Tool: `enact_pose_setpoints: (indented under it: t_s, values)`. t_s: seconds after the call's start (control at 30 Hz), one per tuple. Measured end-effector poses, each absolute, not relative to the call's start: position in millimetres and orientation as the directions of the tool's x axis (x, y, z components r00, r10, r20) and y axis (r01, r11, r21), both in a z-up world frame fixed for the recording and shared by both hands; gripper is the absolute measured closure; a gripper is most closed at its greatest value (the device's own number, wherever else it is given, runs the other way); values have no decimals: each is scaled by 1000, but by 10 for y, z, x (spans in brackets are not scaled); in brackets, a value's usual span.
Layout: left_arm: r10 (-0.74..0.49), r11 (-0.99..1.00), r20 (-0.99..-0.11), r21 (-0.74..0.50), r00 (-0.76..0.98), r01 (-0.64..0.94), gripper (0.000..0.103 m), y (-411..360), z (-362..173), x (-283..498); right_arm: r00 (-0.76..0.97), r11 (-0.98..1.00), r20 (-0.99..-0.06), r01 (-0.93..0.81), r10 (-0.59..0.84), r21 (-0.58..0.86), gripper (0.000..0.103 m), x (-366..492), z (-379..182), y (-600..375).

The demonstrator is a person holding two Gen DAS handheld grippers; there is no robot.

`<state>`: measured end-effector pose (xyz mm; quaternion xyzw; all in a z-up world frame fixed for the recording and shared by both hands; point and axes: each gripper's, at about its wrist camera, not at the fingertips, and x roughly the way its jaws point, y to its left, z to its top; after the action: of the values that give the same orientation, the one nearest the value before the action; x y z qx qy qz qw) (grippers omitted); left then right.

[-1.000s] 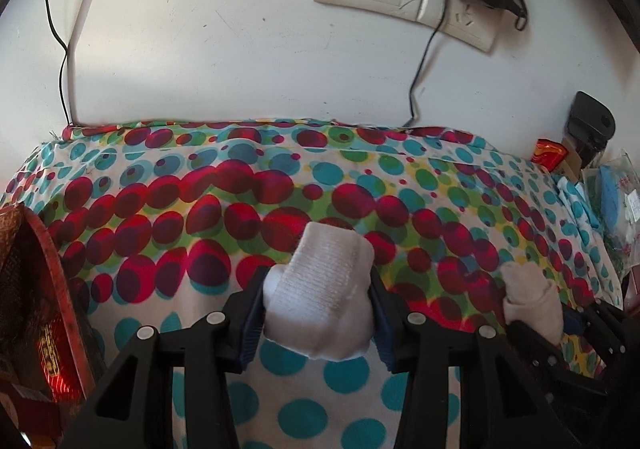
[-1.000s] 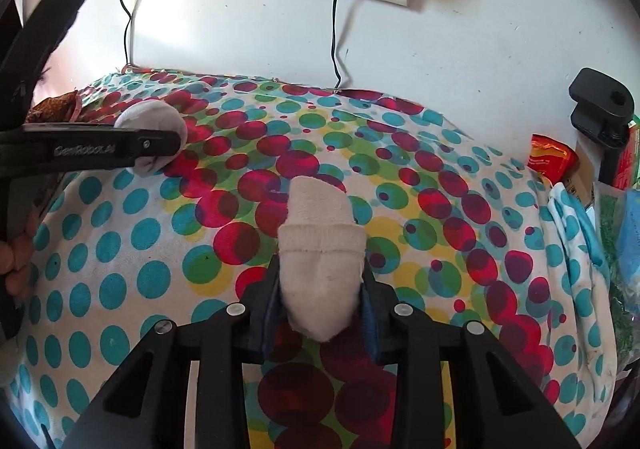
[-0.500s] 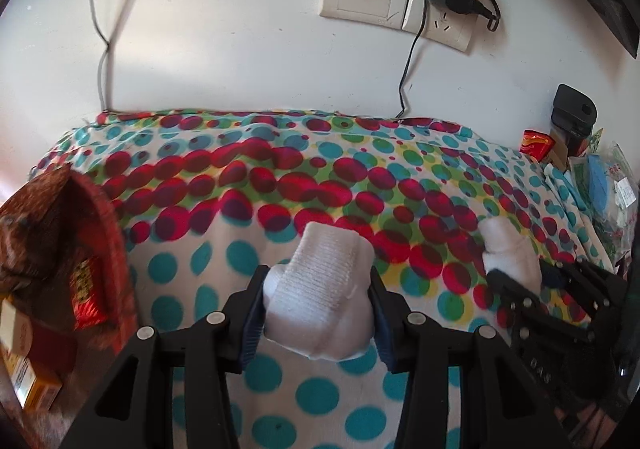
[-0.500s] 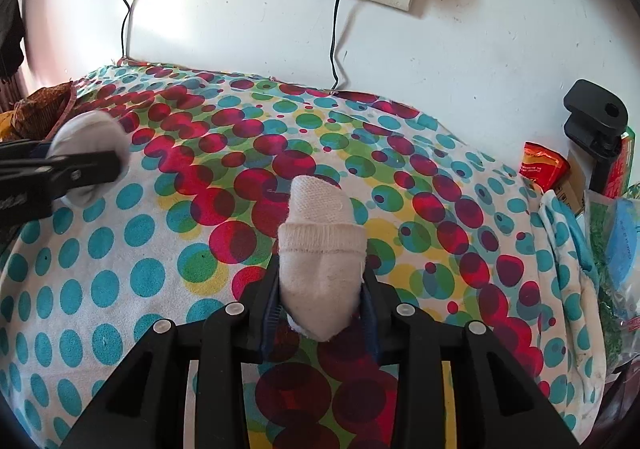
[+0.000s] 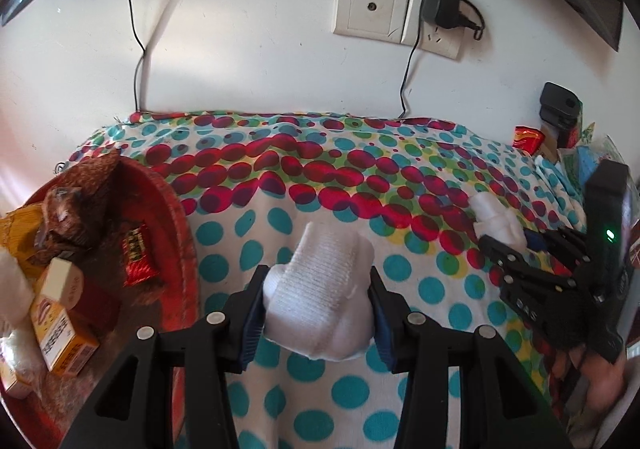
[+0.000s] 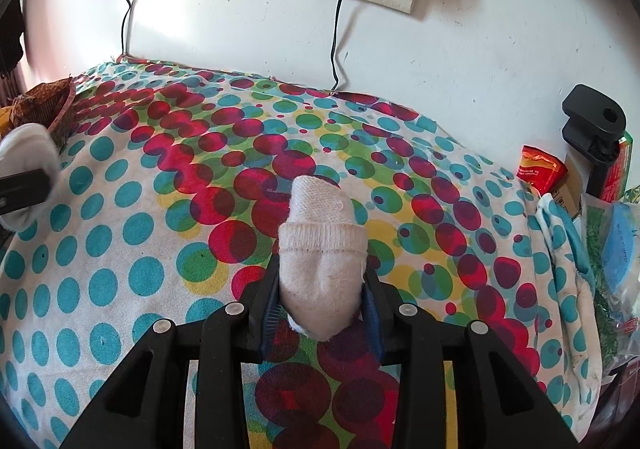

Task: Organize objects
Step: 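Grasp another white sock on the cloth with the left gripper and lift it, then carry the white sock into the red tray and open the left gripper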

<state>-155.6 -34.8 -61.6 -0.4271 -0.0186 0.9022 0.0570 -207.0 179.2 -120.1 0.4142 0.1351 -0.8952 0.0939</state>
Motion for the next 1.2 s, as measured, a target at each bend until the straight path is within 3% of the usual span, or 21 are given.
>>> enact_pose_setpoints:
  t_s: [0.4, 0.93, 1.2]
  values:
    - [96, -995, -740, -88, -666, -46, 56, -771, -379, -998, -640, -946, -767, 279, -56, -164, 68, -2066, -1208, 1784]
    - [-98, -978, -726, -54, -681, 199, 56, -2118, -256, -645, -642, -945, -765, 280, -52, -171, 68, -2064, -1208, 1786]
    - [-30, -986, -753, -85, -658, 142, 56, -2021, -392, -627, -644, -943, -764, 280, -46, -179, 68, -2064, -1202, 1780]
